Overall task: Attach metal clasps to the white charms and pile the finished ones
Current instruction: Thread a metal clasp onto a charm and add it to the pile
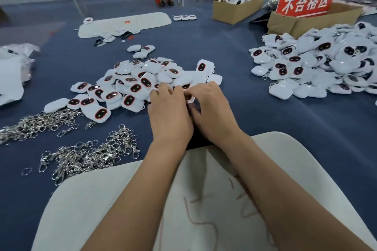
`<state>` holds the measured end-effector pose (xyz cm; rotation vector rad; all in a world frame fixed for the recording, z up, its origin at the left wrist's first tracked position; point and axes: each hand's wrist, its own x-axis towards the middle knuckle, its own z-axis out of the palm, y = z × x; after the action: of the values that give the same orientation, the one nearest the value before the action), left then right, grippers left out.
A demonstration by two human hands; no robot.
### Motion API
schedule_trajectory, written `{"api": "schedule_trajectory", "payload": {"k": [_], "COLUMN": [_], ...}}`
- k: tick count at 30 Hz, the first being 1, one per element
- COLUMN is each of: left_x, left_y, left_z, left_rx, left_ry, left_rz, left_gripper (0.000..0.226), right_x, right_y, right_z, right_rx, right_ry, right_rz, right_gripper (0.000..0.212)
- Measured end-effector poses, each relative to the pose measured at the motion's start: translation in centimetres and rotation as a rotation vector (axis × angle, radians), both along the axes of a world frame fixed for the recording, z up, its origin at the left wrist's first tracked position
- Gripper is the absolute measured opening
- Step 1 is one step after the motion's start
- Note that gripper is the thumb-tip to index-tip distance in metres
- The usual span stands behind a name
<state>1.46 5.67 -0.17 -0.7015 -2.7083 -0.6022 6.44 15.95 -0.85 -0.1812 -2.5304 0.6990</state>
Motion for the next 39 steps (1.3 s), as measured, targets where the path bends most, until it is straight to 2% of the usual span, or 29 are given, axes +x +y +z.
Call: {"api": "schedule_trajectory", "payload": {"k": [4, 7, 9, 10, 12, 14, 16, 18, 20, 24, 28, 31, 35, 37, 39], "left_x": [-0.3, -0.7, -1.5, -1.9, -2.7, -3.3, -3.5, -3.6, -3.5, -3.1, -2.7, -2.4, -2.0, -1.7, -2.0], "left_y": [-2.9, -4.9, -6.1, -6.6, -7.4, -8.0, -8.2, -8.1, -7.9, -7.4, -7.0, -7.0, -6.8, -6.8, -7.1], "left_z": [0.3, 0.7, 0.9, 0.9, 0.8, 0.5, 0.2, -0.2, -0.5, -0.8, -1.0, -1.0, -0.8, -0.5, 0.1], "left_rx": [0.266, 0.438, 0.503, 0.488, 0.395, 0.298, 0.256, 0.344, 0.44, 0.424, 0.549, 0.638, 0.616, 0.58, 0.536], "left_ry": [-0.14, -0.153, -0.089, -0.026, 0.068, 0.02, -0.088, -0.134, -0.137, -0.131, -0.248, -0.334, -0.342, -0.309, -0.253], "left_rz": [-0.08, 0.039, 0.134, 0.178, 0.264, 0.351, 0.375, 0.298, 0.202, 0.076, -0.07, -0.199, -0.354, -0.331, -0.216], "left_gripper": [0.026, 0.032, 0.034, 0.032, 0.029, 0.031, 0.03, 0.028, 0.029, 0.035, 0.037, 0.04, 0.043, 0.041, 0.037], "right_x": [0.2, 0.3, 0.1, 0.0, -0.2, -0.5, -0.6, -0.8, -0.8, -0.6, -0.6, -0.6, -0.6, -0.7, -0.8], "right_y": [-1.5, -3.4, -4.9, -5.5, -6.2, -6.6, -6.7, -6.5, -5.9, -4.7, -4.5, -4.0, -3.4, -3.1, -3.0], "right_z": [0.2, 0.3, 0.2, 0.1, -0.3, -0.4, -0.3, -0.3, -0.4, -0.5, -0.6, -0.5, -0.4, -0.6, -0.6], "right_rx": [0.084, 0.1, 0.064, 0.079, 0.205, 0.249, 0.17, 0.083, 0.026, -0.029, -0.087, -0.178, -0.47, -0.486, -0.471], "right_ry": [-0.011, -0.022, -0.064, -0.081, -0.114, -0.155, -0.163, -0.13, -0.11, -0.109, 0.017, 0.093, 0.03, 0.031, 0.082], "right_rz": [0.114, 0.234, 0.324, 0.366, 0.423, 0.481, 0.535, 0.556, 0.475, 0.217, 0.049, -0.006, -0.03, -0.048, -0.105], "right_gripper": [0.023, 0.018, 0.015, 0.015, 0.031, 0.039, 0.029, 0.014, 0.003, 0.009, 0.007, 0.022, 0.039, 0.036, 0.022]}}
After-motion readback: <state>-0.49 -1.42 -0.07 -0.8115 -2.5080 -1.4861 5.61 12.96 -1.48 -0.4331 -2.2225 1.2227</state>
